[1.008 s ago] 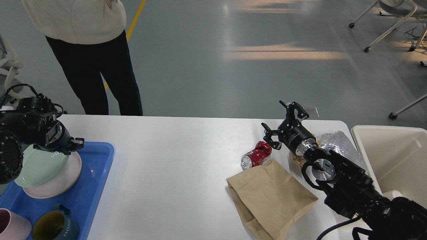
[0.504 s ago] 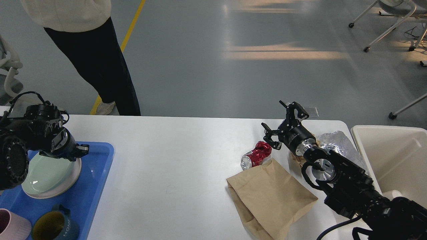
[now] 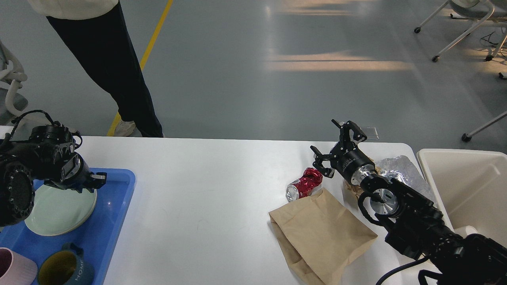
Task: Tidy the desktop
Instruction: 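Lower the green plate onto the pink plate in the tray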
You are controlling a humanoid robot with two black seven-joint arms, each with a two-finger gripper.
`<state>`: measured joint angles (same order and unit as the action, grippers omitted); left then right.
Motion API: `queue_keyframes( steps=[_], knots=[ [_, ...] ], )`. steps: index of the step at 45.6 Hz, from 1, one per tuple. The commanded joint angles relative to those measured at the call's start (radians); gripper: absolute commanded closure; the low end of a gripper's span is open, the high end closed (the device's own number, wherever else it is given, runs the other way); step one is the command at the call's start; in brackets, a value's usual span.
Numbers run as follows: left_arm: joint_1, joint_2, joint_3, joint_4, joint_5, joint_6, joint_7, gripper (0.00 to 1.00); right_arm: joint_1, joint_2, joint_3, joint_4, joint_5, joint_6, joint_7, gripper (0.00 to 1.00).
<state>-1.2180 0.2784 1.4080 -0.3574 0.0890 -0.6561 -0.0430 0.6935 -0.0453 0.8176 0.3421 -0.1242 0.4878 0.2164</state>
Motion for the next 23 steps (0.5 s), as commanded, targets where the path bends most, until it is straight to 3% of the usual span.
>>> queue_keyframes(
  steps=[1,5,9,17,23],
  knots=[
    [-0.003,0.002,-0.001,-0.002,0.0,-0.003,-0.002,0.44,0.0,0.001,0.0,0.0,0.0,0.0,0.0,0.0],
    [-0.02,0.007,-0.003,-0.009,-0.002,-0.017,-0.008,0.3,0.001,-0.001,0.0,0.0,0.0,0.0,0.0,0.0],
    [-0.06,0.008,0.0,-0.012,0.0,-0.029,-0.008,0.04,0.0,0.001,0.0,0.0,0.0,0.0,0.0,0.0],
    [-0.175,0.005,-0.004,-0.04,0.0,-0.138,-0.008,0.03,0.0,0.001,0.0,0.0,0.0,0.0,0.0,0.0],
    [-0.202,-0.018,-0.032,-0.029,-0.002,-0.137,-0.003,0.03,0.0,0.001,0.0,0.0,0.0,0.0,-0.002,0.0]
  ],
)
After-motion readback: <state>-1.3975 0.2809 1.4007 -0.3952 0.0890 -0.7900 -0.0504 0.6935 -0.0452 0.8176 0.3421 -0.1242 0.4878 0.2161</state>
